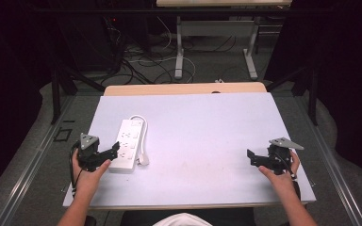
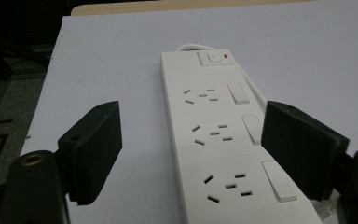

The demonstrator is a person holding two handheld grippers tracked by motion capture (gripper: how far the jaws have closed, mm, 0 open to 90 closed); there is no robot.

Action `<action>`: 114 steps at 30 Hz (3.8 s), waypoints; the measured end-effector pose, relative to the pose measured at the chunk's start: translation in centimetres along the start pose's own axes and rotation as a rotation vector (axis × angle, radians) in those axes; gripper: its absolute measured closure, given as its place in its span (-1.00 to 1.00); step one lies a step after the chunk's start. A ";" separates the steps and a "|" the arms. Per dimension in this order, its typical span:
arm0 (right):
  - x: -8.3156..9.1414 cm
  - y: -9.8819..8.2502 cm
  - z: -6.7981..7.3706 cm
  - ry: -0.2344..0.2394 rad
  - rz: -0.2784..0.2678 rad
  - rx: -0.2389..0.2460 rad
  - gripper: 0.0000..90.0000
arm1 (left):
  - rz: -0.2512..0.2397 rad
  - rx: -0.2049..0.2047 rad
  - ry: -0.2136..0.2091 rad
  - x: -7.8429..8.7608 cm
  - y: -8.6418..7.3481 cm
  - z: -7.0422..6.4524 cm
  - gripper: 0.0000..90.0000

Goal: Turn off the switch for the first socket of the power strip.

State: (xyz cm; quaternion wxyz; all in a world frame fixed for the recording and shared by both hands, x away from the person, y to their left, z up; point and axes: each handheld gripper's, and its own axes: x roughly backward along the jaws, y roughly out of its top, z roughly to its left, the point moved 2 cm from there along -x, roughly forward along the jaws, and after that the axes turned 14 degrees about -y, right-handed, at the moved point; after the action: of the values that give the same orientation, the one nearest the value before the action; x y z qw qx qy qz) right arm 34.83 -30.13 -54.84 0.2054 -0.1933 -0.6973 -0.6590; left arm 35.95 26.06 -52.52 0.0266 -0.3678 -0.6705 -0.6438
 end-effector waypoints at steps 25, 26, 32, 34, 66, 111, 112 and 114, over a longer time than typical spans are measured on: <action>-0.1 -0.1 0.2 0.006 0.008 0.004 -0.96 | -0.064 0.000 -0.039 0.1 2.8 -0.6 0.02; -0.2 -0.1 0.2 0.007 0.008 -0.001 -0.96 | -0.062 -0.001 -0.045 0.1 2.9 -0.7 0.03; -0.2 -0.2 0.3 0.011 0.013 -0.006 -0.95 | -0.050 -0.005 -0.055 -0.4 3.4 -1.2 0.09; -0.2 -0.2 0.3 0.012 0.014 -0.007 -0.94 | -0.049 -0.001 -0.053 -0.6 3.5 -1.2 0.09; -0.4 -0.2 0.2 0.024 0.022 -0.009 -0.92 | -0.034 0.083 -0.100 -2.7 7.2 -3.1 0.13; -0.7 -0.4 0.3 0.033 0.046 -0.012 -0.92 | 0.027 0.249 -0.121 -5.5 6.4 -0.7 0.73; -0.7 -0.4 0.3 0.033 0.046 -0.012 -0.92 | 0.032 0.252 -0.113 -5.6 6.3 -0.7 0.74; -0.7 -0.4 0.3 0.033 0.046 -0.011 -0.92 | 0.045 0.249 -0.122 -5.7 6.3 -0.7 0.77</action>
State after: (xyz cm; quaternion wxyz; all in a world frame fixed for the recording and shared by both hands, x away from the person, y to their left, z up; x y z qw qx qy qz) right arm 35.17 -29.87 -55.54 0.2309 -0.1994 -0.6854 -0.6612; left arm 43.07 22.23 -50.00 0.0456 -0.4150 -0.7373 -0.5312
